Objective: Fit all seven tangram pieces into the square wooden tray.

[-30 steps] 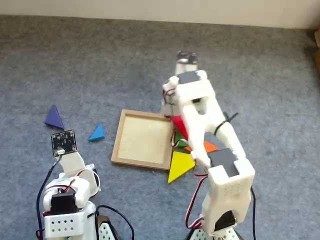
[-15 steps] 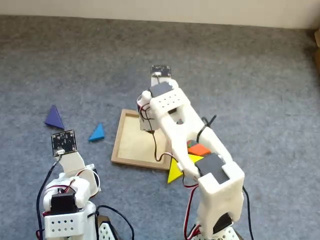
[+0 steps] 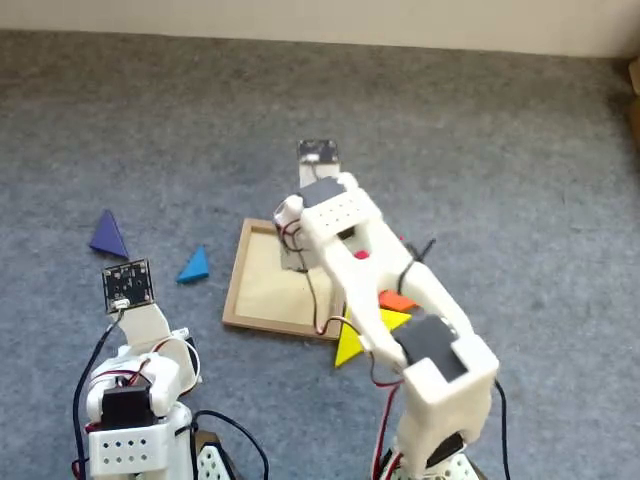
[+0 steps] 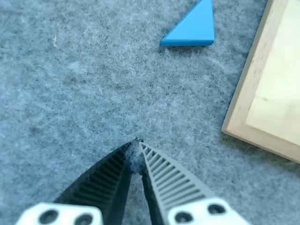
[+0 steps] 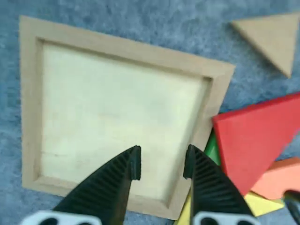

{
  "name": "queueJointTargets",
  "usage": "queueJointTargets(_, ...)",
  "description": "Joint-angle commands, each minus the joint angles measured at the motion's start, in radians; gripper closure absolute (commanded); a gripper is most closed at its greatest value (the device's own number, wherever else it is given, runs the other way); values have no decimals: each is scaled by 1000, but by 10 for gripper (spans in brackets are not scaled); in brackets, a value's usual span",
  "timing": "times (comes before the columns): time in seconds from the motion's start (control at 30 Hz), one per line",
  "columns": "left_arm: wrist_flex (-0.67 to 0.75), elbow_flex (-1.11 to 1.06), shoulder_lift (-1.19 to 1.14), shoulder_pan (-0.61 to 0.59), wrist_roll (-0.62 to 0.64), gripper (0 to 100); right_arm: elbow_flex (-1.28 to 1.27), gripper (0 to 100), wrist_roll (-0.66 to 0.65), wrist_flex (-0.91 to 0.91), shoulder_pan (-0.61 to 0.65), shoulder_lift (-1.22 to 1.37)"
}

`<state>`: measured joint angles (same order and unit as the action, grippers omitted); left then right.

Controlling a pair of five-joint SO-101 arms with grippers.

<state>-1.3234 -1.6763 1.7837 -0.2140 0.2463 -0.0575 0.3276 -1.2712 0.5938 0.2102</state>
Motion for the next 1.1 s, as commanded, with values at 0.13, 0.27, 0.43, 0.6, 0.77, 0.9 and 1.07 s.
queueJointTargets(0.13,-5,-19,42,10,8,994,-105,870,-150,-4,-159,-282)
queueJointTargets(0.27,-5,-19,42,-1,8,994,-186,985,-241,58,-223,-283)
queueJointTargets(0.43,-5,-19,42,-41,8,994,-302,992,-270,157,-231,-283)
queueJointTargets(0.6,-5,-19,42,-50,8,994,-338,992,-272,199,-234,-278)
queueJointTargets(0.77,-5,-19,42,-48,8,994,-340,992,-272,196,-248,-185)
queueJointTargets(0.9,-5,-19,42,-42,6,994,-337,992,-272,194,-288,-160)
queueJointTargets(1.07,-5,-19,42,-42,6,994,-338,992,-272,193,-285,-163)
